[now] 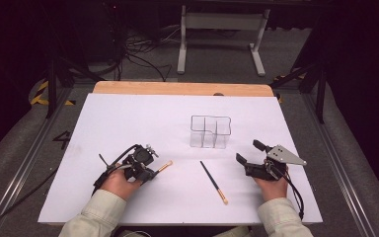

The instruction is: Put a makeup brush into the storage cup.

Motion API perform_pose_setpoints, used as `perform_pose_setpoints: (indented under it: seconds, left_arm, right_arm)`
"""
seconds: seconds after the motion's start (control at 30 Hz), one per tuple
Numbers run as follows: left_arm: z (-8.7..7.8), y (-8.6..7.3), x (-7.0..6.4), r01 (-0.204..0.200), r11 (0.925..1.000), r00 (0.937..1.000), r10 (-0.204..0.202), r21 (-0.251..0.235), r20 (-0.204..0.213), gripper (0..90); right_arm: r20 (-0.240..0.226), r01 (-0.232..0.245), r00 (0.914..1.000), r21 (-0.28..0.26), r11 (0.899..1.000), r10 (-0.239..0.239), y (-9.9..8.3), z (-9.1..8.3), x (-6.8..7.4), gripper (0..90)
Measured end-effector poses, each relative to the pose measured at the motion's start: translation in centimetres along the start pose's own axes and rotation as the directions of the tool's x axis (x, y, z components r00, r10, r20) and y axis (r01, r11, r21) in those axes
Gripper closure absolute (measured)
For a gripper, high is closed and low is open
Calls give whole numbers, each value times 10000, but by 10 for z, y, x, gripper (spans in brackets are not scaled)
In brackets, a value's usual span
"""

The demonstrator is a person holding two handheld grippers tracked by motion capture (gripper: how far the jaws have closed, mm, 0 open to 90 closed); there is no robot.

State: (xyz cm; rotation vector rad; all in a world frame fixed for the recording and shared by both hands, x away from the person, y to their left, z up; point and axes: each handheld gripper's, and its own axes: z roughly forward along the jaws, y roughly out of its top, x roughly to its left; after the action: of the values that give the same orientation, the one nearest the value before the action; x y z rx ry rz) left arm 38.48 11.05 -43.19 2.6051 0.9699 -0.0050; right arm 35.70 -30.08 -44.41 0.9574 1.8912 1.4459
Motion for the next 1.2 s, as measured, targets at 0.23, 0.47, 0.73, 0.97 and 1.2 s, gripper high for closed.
perform_pose_setpoints:
  seconds: [0.23,0.47,0.73,0.97,1.2]
  left_arm:
    - [0,3,1,68,9997,10000,-68,215,32,823]
    - [0,6,-1,96,9992,9999,-91,390,-128,823]
    - [0,6,0,-7,9996,10000,10,285,-89,826]
    - [-5,5,-2,-136,9998,9999,137,-143,73,826]
    - [-19,1,-2,-396,9922,9985,437,-1179,326,825]
  right_arm:
    - [110,463,9988,426,9980,-468,8,1,9,130]
    - [210,-36,9998,941,9956,16,8,3,8,112]
    - [18,-68,10000,927,9957,67,13,0,9,190]
    - [-685,-229,9972,823,9963,286,18,-1,11,229]
    - [-1008,-2,9949,713,9975,74,24,0,20,229]
